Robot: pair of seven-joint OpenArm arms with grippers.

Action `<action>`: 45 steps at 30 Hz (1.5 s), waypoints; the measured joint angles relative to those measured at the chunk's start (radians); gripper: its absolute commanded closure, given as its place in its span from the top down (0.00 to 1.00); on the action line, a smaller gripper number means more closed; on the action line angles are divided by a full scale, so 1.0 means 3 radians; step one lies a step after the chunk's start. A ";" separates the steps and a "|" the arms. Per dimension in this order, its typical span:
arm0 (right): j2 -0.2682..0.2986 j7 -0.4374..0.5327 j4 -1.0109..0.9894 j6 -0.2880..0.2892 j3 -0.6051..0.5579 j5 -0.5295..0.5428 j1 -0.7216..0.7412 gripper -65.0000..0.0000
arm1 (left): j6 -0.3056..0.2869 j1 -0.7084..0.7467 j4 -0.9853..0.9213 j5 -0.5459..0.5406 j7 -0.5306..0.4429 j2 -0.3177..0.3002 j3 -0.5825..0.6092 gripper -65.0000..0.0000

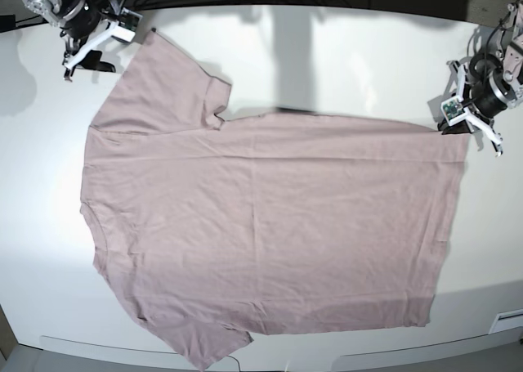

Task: Fold the T-shirt properly
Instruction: 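Lower both grippers and pinch the shirt's shoulder corners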

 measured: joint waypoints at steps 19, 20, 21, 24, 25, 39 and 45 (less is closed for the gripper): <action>-0.0182 -0.0392 -0.0704 -0.0263 -0.0849 -0.0149 0.1076 0.59 | -0.0009 0.0001 -0.0001 -0.0014 -0.0001 0.0000 0.0000 0.00; -0.0186 -0.0389 -0.0720 -0.0262 -0.0890 -0.0151 0.1113 0.59 | -0.0009 0.0001 -0.0001 -0.0014 -0.0003 0.0000 0.0000 0.00; -0.0177 -0.0395 -0.0725 -0.0261 -0.0919 -0.0154 0.1133 0.59 | -0.0009 0.0000 -0.0001 -0.0014 -0.0003 0.0000 0.0000 0.00; -0.0169 -0.0402 -0.0725 -0.0140 -0.0956 -0.0197 0.1189 0.59 | -0.0009 0.0001 -0.0001 -0.0014 0.0000 0.0000 0.0000 0.00; -0.0168 -0.0402 -0.0724 -0.0100 -0.0956 -0.0198 0.1199 0.59 | -0.0010 0.0000 -0.0001 -0.0015 0.0000 0.0000 0.0000 0.00; -0.0159 -0.0394 -0.0718 0.0594 -0.0949 0.0065 0.1356 0.37 | -0.0018 0.0001 -0.0004 -0.0086 0.0015 0.0000 0.0000 0.00; -0.0160 -0.0252 -0.0893 0.0586 -0.0949 0.0135 0.1456 0.24 | -0.0018 0.0001 -0.0004 -0.0088 0.0013 0.0000 0.0000 0.00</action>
